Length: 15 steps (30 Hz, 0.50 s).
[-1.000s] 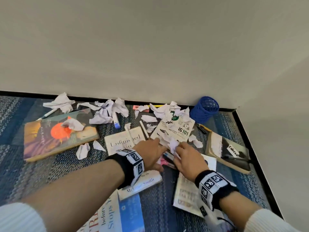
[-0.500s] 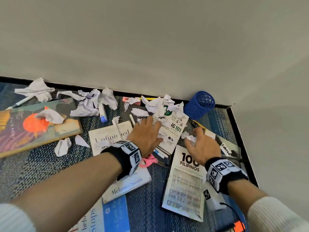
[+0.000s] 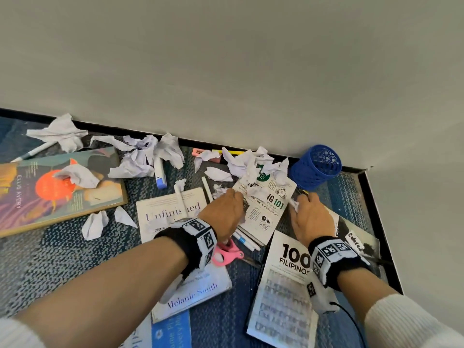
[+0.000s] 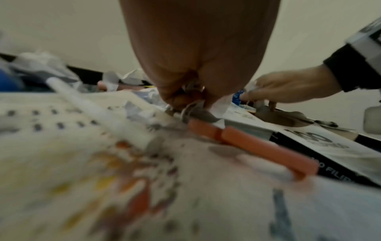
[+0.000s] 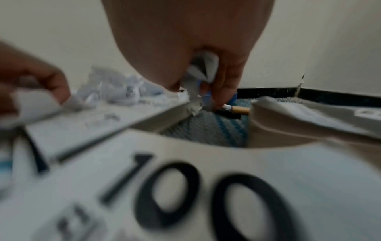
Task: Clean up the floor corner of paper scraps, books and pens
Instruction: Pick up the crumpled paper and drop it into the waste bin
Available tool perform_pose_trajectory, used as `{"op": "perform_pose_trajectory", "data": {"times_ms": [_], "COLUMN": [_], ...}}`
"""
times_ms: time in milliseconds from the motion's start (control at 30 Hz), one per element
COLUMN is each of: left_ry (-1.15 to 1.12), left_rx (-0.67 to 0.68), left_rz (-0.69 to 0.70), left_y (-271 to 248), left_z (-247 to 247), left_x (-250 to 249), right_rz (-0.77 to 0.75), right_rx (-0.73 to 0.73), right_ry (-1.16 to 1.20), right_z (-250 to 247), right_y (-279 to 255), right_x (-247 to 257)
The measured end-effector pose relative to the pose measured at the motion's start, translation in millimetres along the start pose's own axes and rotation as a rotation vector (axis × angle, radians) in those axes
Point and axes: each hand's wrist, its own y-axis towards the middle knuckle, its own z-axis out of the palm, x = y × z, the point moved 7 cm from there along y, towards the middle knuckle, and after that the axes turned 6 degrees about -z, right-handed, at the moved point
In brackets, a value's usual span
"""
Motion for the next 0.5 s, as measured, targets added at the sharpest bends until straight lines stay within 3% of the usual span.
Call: {"op": "perform_pose_trajectory", "data": {"times_ms": [67,133,300,400,500], "left_ry": [-0.006,-0.014,-0.028,0.001,0.022], "left_rx": [-0.100,-0.227,-0.444,-0.436,-0.328], "left_rz": [-0.008,-0.039,-0.101,-0.113,-0.149], "left_y": [-3,-3,6,17,30], "left_z": [-12,-27,-53,-54,-40], "left_x": [7,19,46,51,55], "right_rz": [-0.028,-0.076,-0.194,-0.189,-0.323], "right_rx": [-0.164,-0.226,-0.050,0.057,0.037], "right_ry": [0.071,0.169,0.230,0.235,0.283], "right_z": [-20,-34,-19,-4,-3], "right_y": [9,24,62,74,73], "right_x": [12,35,100,112,125]}}
